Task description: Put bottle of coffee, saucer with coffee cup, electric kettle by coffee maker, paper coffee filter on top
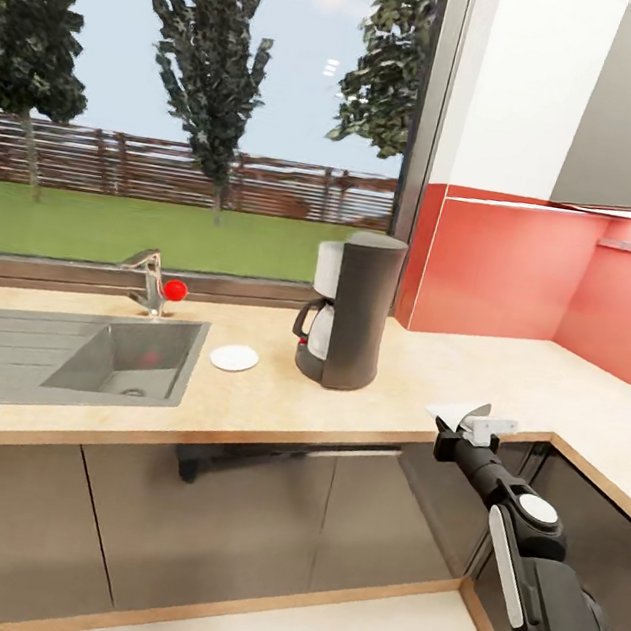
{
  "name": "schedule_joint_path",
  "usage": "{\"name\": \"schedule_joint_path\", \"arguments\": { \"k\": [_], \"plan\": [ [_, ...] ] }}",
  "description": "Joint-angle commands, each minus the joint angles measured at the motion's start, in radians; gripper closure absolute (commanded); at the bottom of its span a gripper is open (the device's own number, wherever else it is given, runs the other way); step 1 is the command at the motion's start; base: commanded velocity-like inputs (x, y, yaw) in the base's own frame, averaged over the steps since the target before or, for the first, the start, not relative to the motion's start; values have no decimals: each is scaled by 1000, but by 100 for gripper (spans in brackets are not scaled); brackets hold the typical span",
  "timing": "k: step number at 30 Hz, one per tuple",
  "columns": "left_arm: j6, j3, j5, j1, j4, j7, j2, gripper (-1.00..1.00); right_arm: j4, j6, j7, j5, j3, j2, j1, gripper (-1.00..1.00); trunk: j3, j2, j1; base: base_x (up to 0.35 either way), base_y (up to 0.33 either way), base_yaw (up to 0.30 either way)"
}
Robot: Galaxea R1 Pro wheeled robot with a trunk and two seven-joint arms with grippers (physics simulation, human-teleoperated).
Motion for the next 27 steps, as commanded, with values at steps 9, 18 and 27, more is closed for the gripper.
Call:
{"name": "schedule_joint_path", "arguments": {
  "k": [9,18,27],
  "plan": [
    [-1,0,4,0,-1,1,-1,-100,-1,8,6,-1,0,1,-1,100,-1,-1,0,-120,124,-218],
    [-1,0,4,0,-1,1,-1,-100,-1,6,5,0,-1,1,-1,100,-1,-1,0,-6,212,-93],
    [-1,1,4,0,-1,1,-1,-100,-1,7,5,0,0,2,-1,100,-1,-1,0,0,247,-169]
  ]
}}
